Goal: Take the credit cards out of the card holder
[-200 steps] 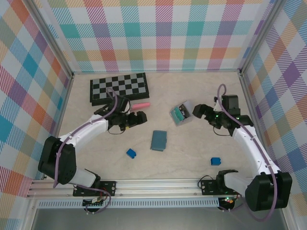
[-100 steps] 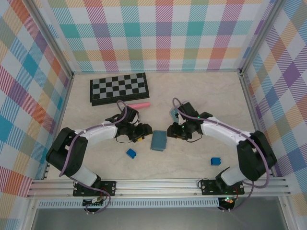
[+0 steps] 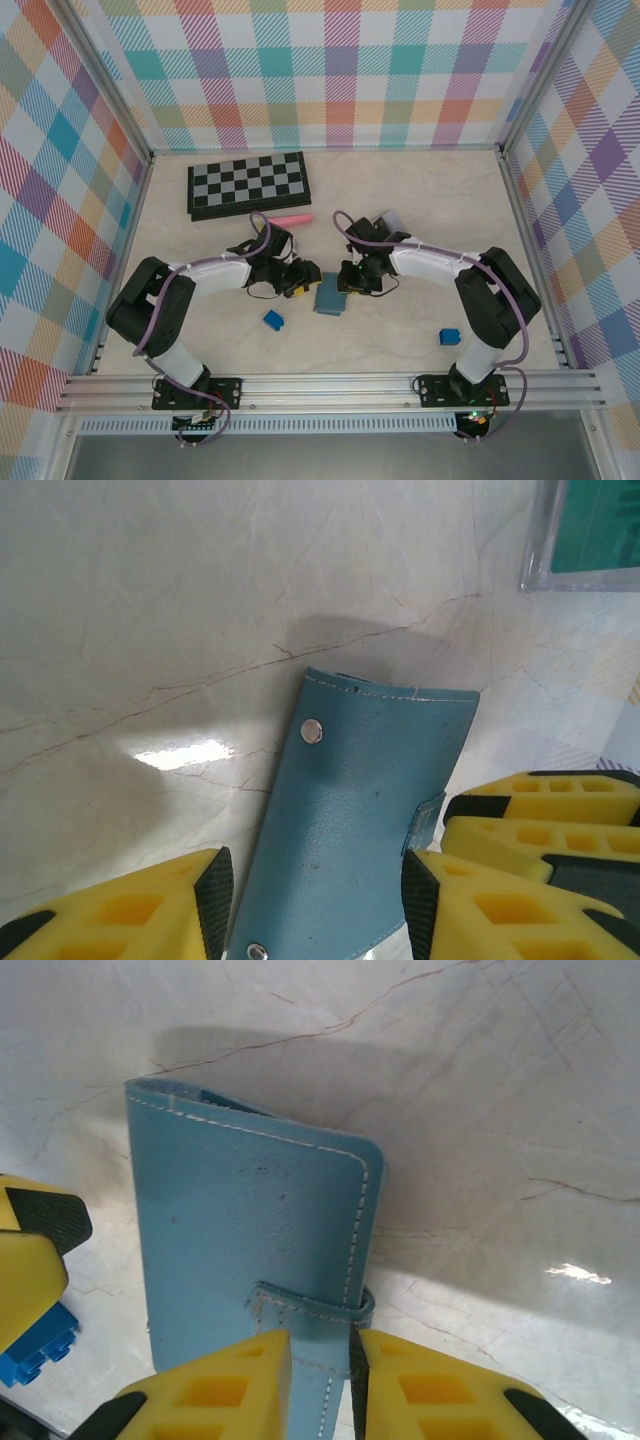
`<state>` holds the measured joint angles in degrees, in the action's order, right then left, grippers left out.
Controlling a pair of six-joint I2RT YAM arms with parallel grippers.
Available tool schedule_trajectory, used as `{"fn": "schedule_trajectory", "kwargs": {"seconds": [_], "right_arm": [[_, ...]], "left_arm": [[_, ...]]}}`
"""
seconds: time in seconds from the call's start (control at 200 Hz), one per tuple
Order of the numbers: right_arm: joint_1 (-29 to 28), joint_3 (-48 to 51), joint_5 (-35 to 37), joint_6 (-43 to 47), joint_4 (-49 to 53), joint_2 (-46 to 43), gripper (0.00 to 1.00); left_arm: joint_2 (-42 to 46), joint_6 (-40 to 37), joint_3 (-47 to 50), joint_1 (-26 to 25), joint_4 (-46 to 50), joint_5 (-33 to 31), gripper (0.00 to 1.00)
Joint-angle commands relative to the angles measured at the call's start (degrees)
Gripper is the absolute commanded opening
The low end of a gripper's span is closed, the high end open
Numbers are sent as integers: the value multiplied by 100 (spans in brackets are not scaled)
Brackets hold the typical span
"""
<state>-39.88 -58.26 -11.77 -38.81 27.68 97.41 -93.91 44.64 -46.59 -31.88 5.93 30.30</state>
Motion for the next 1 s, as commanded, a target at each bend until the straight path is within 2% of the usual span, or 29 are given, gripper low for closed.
{"fn": "schedule_trajectory", "kwargs": {"seconds": [0.0, 0.375, 0.745, 0.895, 0.995], "right_arm": [[-29, -140, 23, -71, 67, 147, 24], [-27, -151, -124, -145, 24, 435, 22], [-29, -151, -250, -153, -42, 574, 22], [-29, -115, -428, -236, -185, 518, 23], [-29, -163, -436, -276, -177, 373, 26]], "left_arm": [[-134, 87, 138, -73, -297, 324, 50], [-407, 248, 335, -73, -913, 761, 50], [-370, 377, 399, -73, -1138, 803, 46], [-317, 422, 397, -73, -954, 556, 37], [-153, 439, 405, -73, -850, 334, 26]]}}
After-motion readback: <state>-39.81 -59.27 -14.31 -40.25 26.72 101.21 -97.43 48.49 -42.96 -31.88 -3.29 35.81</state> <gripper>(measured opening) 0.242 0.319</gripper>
